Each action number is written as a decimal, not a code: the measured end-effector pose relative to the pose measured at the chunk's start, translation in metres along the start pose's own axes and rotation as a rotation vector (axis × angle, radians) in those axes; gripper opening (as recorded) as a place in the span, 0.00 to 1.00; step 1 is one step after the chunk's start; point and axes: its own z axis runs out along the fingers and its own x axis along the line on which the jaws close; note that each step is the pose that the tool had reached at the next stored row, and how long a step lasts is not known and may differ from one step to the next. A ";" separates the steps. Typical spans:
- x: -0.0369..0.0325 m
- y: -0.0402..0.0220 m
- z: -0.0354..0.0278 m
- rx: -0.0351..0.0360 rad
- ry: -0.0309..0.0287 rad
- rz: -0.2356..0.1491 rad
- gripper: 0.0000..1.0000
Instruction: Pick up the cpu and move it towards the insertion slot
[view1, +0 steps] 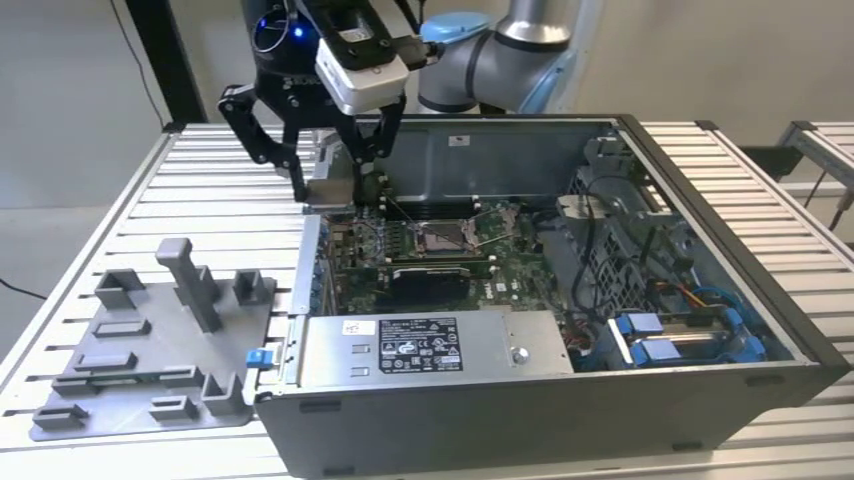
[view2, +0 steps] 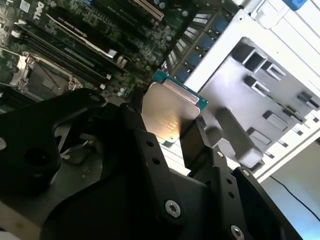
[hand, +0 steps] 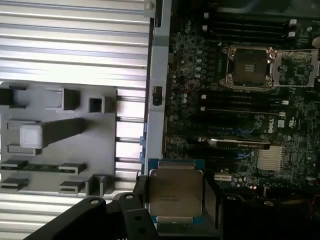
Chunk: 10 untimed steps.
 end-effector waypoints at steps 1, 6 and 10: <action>-0.0032 0.0004 0.0001 0.0000 0.0000 0.000 0.00; -0.0175 0.0022 0.0003 -0.0001 0.0000 0.000 0.00; -0.0288 0.0036 0.0004 -0.0001 0.0000 -0.001 0.00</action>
